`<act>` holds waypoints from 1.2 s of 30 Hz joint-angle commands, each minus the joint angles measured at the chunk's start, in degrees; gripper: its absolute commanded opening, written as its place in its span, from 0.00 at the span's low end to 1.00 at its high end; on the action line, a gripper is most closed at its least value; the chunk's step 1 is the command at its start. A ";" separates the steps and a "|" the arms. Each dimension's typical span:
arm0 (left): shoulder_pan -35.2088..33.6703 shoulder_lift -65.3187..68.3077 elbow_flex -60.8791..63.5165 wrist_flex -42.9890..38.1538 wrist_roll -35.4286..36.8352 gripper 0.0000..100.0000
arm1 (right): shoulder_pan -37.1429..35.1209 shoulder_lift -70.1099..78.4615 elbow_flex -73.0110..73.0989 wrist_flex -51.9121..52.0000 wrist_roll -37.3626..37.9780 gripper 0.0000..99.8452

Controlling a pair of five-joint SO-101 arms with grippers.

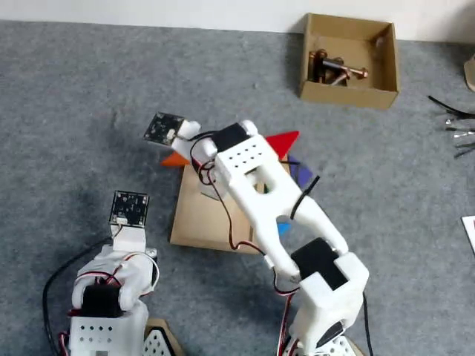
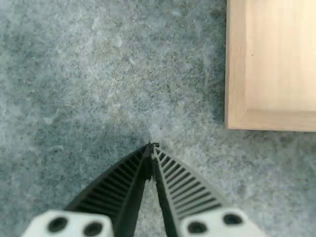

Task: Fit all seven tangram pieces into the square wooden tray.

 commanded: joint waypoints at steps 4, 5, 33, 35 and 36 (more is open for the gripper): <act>-0.75 -0.92 1.10 0.26 0.35 0.01 | 3.91 -2.24 -1.01 -4.35 5.89 0.27; -0.75 -0.92 1.10 0.26 0.35 0.01 | 3.91 -2.24 -0.04 -5.76 7.03 0.27; -0.75 -0.92 1.10 0.26 0.35 0.01 | 14.90 4.44 3.03 -24.75 -14.95 0.04; -0.75 -0.92 1.10 0.26 0.35 0.01 | 15.25 4.62 3.03 -24.75 -14.95 0.01; -0.75 -0.92 1.10 0.26 0.35 0.01 | 15.34 4.70 3.21 -24.84 -14.95 0.00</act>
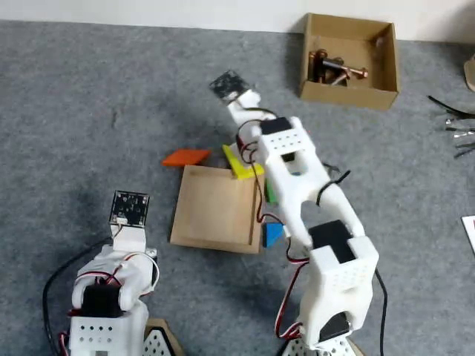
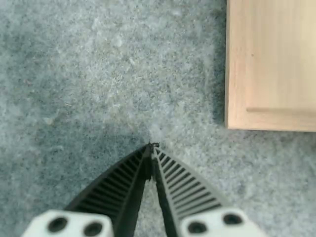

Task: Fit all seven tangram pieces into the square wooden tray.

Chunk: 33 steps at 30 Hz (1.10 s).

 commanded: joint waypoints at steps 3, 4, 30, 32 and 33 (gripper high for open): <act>-0.75 -0.92 1.10 0.26 0.35 0.01 | 1.45 -1.27 -0.40 -1.54 -0.70 0.00; -0.75 -0.92 1.10 0.26 0.35 0.01 | 1.45 -1.27 -0.40 -1.54 -0.70 0.00; -0.75 -0.92 1.10 0.26 0.35 0.01 | -2.07 -1.71 9.98 -4.70 -0.70 0.00; -0.75 -0.92 1.10 0.26 0.35 0.01 | -2.07 -1.71 9.98 -4.26 -0.70 0.00; -0.75 -0.92 1.10 0.26 0.35 0.01 | -2.15 -1.80 9.98 -4.26 -0.70 0.00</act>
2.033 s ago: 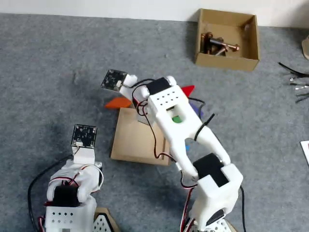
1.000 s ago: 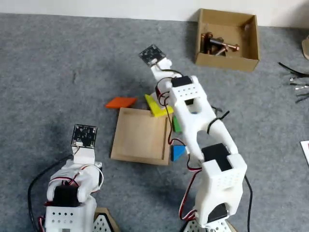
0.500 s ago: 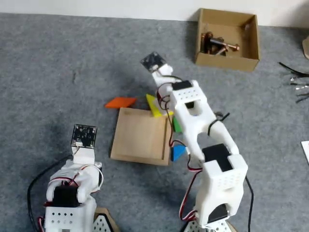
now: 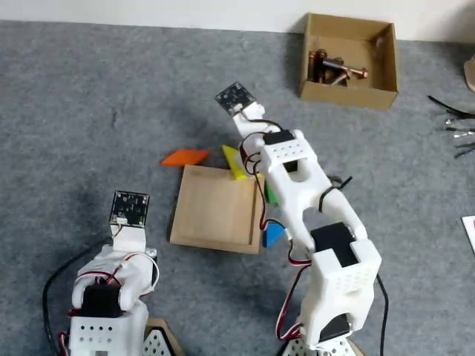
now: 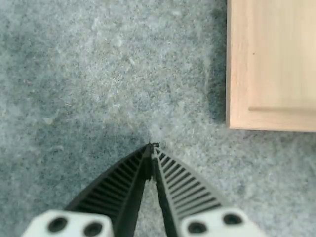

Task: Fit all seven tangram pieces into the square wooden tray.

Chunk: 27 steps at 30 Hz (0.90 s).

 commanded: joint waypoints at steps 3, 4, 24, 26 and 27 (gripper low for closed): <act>-0.75 -0.92 1.10 0.26 0.35 0.01 | -3.12 -1.45 1.01 1.63 -0.44 0.00; -0.75 -0.92 1.10 0.26 0.35 0.01 | -3.56 -1.45 1.01 1.63 -0.44 0.00; -0.75 -0.92 1.10 0.26 0.35 0.01 | -8.48 -9.01 4.97 7.78 -2.55 0.00; -0.75 -0.92 1.10 0.26 0.35 0.01 | -8.75 -9.01 6.11 7.69 -2.73 0.00; -0.75 -0.92 1.10 0.26 0.35 0.01 | -8.84 -9.01 6.11 7.69 -2.81 0.00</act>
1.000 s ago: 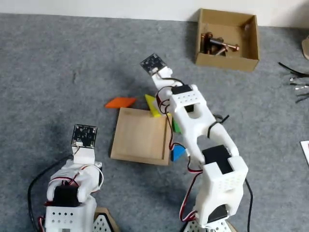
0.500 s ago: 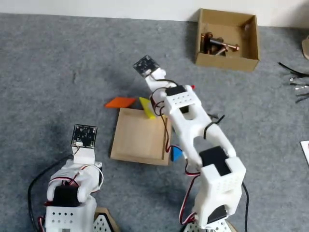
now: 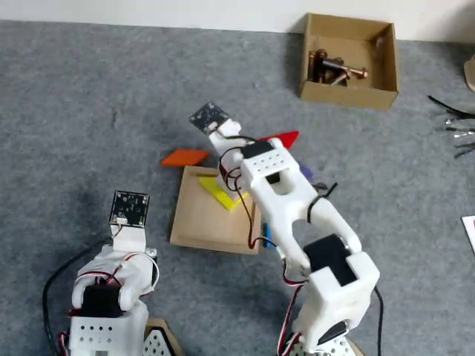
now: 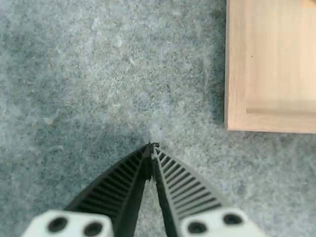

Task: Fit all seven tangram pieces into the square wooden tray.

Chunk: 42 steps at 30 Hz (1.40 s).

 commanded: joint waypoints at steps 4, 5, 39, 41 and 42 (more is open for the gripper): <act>-0.75 -0.92 1.10 0.26 0.35 0.01 | -1.27 -3.12 0.66 0.66 -0.88 0.00; -0.75 -0.92 1.10 0.26 0.35 0.01 | -1.63 -3.12 0.66 0.66 -0.88 0.00; -0.75 -0.92 1.10 0.26 0.35 0.01 | -6.02 -10.68 -1.27 2.68 -8.79 0.00; -0.75 -0.92 1.10 0.26 0.35 0.01 | -6.81 -13.32 -1.45 5.85 -11.87 0.00; -0.75 -0.92 1.10 0.26 0.35 0.01 | -6.99 -14.20 -1.45 6.81 -13.54 0.00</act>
